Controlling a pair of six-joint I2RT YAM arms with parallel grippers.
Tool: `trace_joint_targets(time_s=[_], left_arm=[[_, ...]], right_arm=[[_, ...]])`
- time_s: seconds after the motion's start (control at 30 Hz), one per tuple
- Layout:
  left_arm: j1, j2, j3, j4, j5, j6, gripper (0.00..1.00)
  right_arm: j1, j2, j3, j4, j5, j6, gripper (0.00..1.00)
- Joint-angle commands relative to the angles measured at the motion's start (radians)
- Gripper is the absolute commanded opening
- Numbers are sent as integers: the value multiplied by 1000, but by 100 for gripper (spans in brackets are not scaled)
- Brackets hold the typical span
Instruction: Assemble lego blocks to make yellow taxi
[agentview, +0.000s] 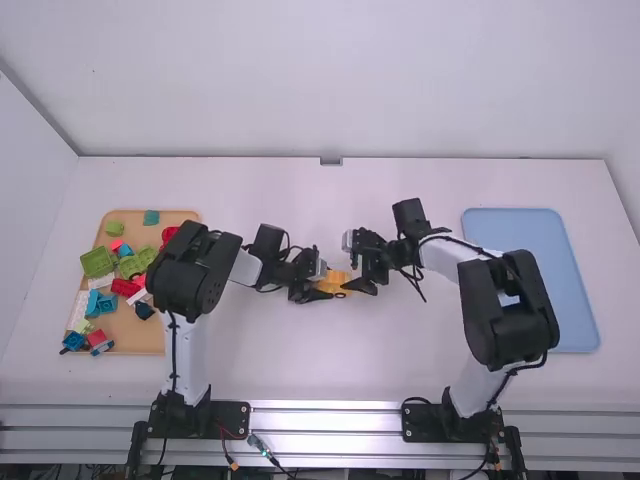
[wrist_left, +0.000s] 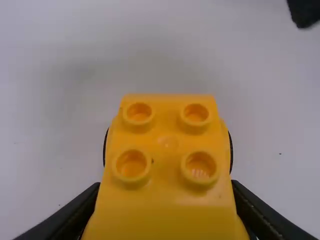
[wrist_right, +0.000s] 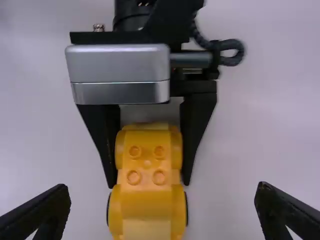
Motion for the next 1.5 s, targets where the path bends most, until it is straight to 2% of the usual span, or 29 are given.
trace_joint_targets(time_s=[0.0, 0.03, 0.1, 0.27, 0.33, 0.4, 0.5, 0.53, 0.6, 0.7, 0.8, 1.07, 1.17, 1.2, 1.33, 1.37, 1.4, 1.47], left_arm=[[-4, 23, -14, -24, -73, -32, 78], [-4, 23, -14, -24, -82, -32, 88], [-3, 21, -11, -29, -80, -35, 100], [-3, -24, 0, -75, -82, -113, 99], [-3, -74, 13, -164, -84, -68, 99], [-3, -122, 26, -250, -103, -20, 99], [-3, -253, 61, -452, -190, 2, 99], [-3, -259, 63, -463, -195, 2, 99], [-3, -365, 110, -632, -280, 2, 99], [-3, -460, 157, -766, -346, 2, 99], [-3, -549, 179, -841, -402, -2, 99], [-3, -664, 142, -850, -473, -5, 99], [-3, -666, 129, -833, -473, -5, 99], [-3, -666, 118, -818, -473, -5, 99], [-3, -666, 95, -782, -473, -5, 99], [-3, -666, 93, -779, -473, -5, 99], [-3, -666, 89, -775, -476, -5, 99], [-3, -666, 89, -777, -476, -5, 99]], right_arm=[[-35, -10, -63, 27, -82, 1, 99], [-47, -9, -92, 66, -103, 5, 99], [-55, -9, -156, 171, -112, 41, 99], [-32, -9, -271, 419, -88, 172, 99], [-10, -9, -310, 521, -50, 241, 99], [10, -9, -322, 558, -12, 282, 99], [46, -6, -318, 565, 27, 296, 99], [49, -3, -316, 566, 27, 296, 99], [69, 42, -284, 573, 27, 298, 99], [83, 110, -231, 560, 30, 298, 99], [98, 172, -163, 510, 31, 295, 99], [132, 204, -24, 243, 83, 93, 100], [143, 213, -8, 225, 110, 94, 94], [151, 226, -2, 233, 119, 94, 86], [161, 246, 10, 220, 126, 94, 66], [162, 246, 10, 219, 126, 94, 63], [164, 245, 10, 221, 128, 97, 56], [163, 243, 10, 233, 127, 114, 53]])
